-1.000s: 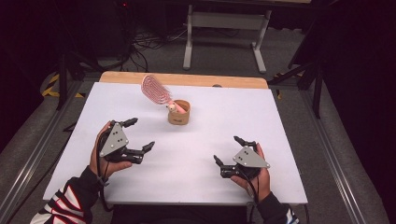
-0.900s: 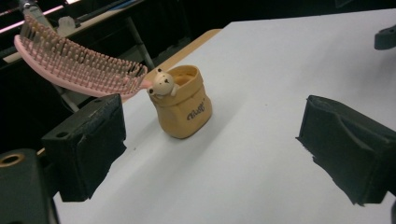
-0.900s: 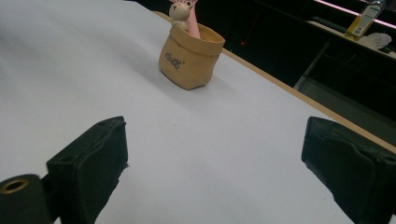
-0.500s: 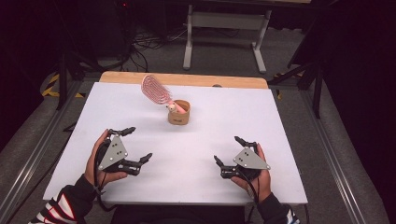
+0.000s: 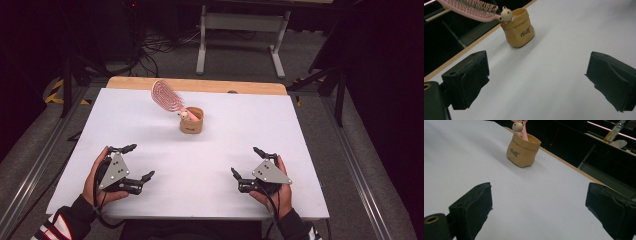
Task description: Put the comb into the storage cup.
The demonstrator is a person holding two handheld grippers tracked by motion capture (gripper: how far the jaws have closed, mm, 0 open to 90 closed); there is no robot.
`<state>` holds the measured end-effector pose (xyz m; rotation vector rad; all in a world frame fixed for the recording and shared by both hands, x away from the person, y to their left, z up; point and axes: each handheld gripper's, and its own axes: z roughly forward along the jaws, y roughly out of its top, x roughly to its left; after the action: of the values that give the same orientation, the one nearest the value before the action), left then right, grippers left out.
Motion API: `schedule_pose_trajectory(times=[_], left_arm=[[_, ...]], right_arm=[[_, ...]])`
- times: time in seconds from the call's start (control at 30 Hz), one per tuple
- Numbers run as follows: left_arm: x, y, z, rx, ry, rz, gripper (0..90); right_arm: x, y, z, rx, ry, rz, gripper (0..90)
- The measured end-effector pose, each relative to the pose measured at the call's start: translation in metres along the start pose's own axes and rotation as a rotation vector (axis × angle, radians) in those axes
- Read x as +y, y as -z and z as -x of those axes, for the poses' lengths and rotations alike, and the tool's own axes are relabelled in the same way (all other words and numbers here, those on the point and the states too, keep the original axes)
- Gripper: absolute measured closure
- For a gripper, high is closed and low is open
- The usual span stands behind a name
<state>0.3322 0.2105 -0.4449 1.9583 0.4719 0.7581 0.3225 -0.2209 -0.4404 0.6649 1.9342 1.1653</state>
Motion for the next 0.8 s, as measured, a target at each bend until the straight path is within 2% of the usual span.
schedule_pose_trajectory(times=[0.07,0.1,0.23,0.33,0.37,0.43,0.47,0.57,0.8], left_arm=[[-0.002,0.000,-0.001,0.004,0.009,-0.003,5.2],[-0.005,0.000,-0.002,-0.006,0.031,-0.001,5.3],[-0.016,0.002,-0.007,-0.002,0.050,-0.021,5.6],[-0.024,0.003,-0.009,0.019,0.055,-0.039,5.8],[-0.030,0.004,-0.011,0.010,0.079,-0.045,6.1],[-0.032,0.005,-0.012,0.015,0.080,-0.051,6.1],[-0.035,0.008,-0.014,0.011,0.103,-0.050,6.1],[-0.039,0.012,-0.018,0.028,0.124,-0.042,6.2],[-0.041,0.014,-0.018,0.041,0.139,-0.039,6.2]], right_arm=[[0.000,0.000,0.000,0.000,0.000,0.001,7.7],[0.000,0.000,0.000,-0.001,-0.001,0.002,7.7],[-0.003,0.001,0.000,-0.007,0.002,-0.007,7.6],[-0.003,0.000,0.001,-0.008,0.002,-0.012,7.4],[-0.004,-0.001,0.000,-0.010,0.002,-0.019,7.0],[-0.005,0.000,0.000,-0.009,-0.001,-0.021,6.9],[-0.005,0.000,0.000,-0.009,-0.002,-0.021,6.9],[-0.006,0.000,0.000,-0.006,-0.003,-0.024,6.7],[-0.005,0.001,-0.001,-0.003,0.003,-0.015,6.7]])
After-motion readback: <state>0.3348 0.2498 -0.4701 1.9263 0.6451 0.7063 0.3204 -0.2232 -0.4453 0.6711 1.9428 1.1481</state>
